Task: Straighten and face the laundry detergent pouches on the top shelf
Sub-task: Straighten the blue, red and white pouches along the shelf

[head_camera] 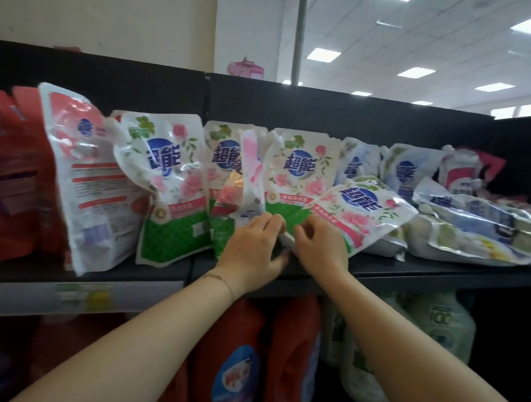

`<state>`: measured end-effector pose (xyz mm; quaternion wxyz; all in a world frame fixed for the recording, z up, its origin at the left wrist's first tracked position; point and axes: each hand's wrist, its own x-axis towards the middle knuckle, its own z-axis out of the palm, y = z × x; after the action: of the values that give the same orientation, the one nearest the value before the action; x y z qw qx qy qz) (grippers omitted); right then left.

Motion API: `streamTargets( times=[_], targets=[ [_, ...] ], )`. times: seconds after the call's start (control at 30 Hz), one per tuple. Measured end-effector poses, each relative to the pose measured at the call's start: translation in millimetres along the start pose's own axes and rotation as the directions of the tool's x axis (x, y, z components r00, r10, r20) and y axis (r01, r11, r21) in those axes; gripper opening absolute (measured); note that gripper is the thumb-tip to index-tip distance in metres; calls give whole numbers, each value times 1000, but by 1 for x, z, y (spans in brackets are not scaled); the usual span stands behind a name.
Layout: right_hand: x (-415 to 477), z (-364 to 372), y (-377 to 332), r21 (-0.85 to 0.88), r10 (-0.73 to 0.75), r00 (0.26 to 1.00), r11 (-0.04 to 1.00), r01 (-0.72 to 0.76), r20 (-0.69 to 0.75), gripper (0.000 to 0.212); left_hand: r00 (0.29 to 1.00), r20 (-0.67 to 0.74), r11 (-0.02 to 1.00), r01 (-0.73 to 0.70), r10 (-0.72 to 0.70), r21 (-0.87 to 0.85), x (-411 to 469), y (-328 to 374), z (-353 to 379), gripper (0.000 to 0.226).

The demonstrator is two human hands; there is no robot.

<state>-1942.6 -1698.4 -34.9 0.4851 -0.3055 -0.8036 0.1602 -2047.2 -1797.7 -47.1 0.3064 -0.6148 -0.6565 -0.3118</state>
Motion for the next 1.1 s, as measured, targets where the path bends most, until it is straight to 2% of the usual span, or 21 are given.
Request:
streamTargets(
  times=[0.1, 0.23, 0.37, 0.47, 0.6, 0.7, 0.77, 0.83, 0.93, 1.07, 1.1],
  targets=[
    [9, -22, 30, -64, 104, 995, 993, -104, -10, 35, 986, 127, 994, 104, -106, 27, 21, 26, 28, 52],
    [23, -45, 68, -198, 280, 956, 945, -259, 84, 48, 928, 258, 962, 270, -270, 38, 45, 53, 54, 94],
    [31, -59, 96, -217, 301, 935, 941, -260, 186, 51, 885, 272, 919, 323, -378, 227, 61, 65, 70, 112],
    [31, -66, 115, -105, 267, 933, 963, -249, 242, 50, 881, 210, 883, 352, -425, 310, 65, 68, 76, 111],
    [32, -56, 116, 245, 222, 914, 917, -314, 339, 36, 898, 164, 878, 335, -407, 342, 60, 67, 80, 94],
    [30, -42, 102, 411, 121, 945, 878, -245, 304, 23, 901, 137, 887, 362, -412, 286, 53, 61, 74, 86],
    [33, -32, 87, 478, 28, 952, 860, -179, 306, 27, 900, 94, 889, 398, -426, 227, 48, 55, 67, 83],
    [36, -24, 66, 468, -100, 947, 882, -58, 306, 33, 880, 74, 877, 454, -469, 158, 42, 49, 58, 84],
    [32, -13, 29, 361, -287, 908, 917, 168, 305, 40, 869, 30, 868, 490, -494, 86, 30, 34, 41, 80],
    [23, 7, -3, 330, -336, 869, 919, 217, 363, 69, 886, -35, 882, 464, -463, 84, 19, 8, 16, 73],
    [21, 12, -6, 332, -339, 863, 918, 217, 375, 70, 880, -52, 876, 474, -471, 92, 17, 4, 11, 72]
  ],
)
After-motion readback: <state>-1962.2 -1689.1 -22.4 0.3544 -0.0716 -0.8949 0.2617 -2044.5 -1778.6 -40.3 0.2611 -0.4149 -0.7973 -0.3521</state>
